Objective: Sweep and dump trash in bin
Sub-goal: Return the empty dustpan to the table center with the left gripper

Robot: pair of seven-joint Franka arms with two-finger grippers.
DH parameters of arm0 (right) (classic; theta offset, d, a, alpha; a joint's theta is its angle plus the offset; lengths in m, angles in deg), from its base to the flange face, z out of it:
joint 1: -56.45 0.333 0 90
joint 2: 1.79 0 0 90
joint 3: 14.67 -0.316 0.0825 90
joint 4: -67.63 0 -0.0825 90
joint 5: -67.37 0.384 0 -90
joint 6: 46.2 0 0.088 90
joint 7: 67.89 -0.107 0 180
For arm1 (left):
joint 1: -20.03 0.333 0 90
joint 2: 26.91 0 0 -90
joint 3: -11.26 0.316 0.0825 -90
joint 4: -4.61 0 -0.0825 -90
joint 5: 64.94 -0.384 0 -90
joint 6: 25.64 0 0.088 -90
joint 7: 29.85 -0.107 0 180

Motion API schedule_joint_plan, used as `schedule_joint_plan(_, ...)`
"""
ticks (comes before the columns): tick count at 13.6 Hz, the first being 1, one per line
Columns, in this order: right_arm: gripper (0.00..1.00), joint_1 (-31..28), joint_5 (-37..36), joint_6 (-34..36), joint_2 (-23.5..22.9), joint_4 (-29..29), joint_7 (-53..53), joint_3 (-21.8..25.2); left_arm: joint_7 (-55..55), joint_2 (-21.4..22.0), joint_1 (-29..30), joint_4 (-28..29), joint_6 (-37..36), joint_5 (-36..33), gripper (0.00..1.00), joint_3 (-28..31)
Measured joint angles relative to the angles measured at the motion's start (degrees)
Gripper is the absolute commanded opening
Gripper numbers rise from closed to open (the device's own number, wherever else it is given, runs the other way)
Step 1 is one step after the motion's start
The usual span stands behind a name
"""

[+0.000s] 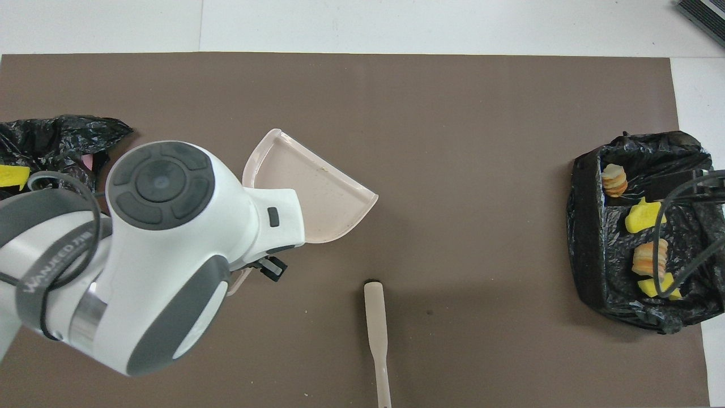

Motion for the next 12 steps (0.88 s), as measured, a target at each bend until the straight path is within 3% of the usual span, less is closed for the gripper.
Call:
schedule_joint_plan(5,1.0,0.0,0.0,0.0,0.0,0.0,0.0,0.0,17.7,-7.3,-5.7,0.6,11.8,3.0,0.0,0.0)
schedule_joint_plan(9,1.0,0.0,0.0,0.0,0.0,0.0,-0.1,0.0,23.6,-13.8,-6.5,0.3,19.7,5.1,0.0,0.2)
schedule_joint_plan(12,1.0,0.0,0.0,0.0,0.0,0.0,-0.1,0.0,24.6,-15.8,-6.4,0.0,23.0,6.3,0.0,0.6)
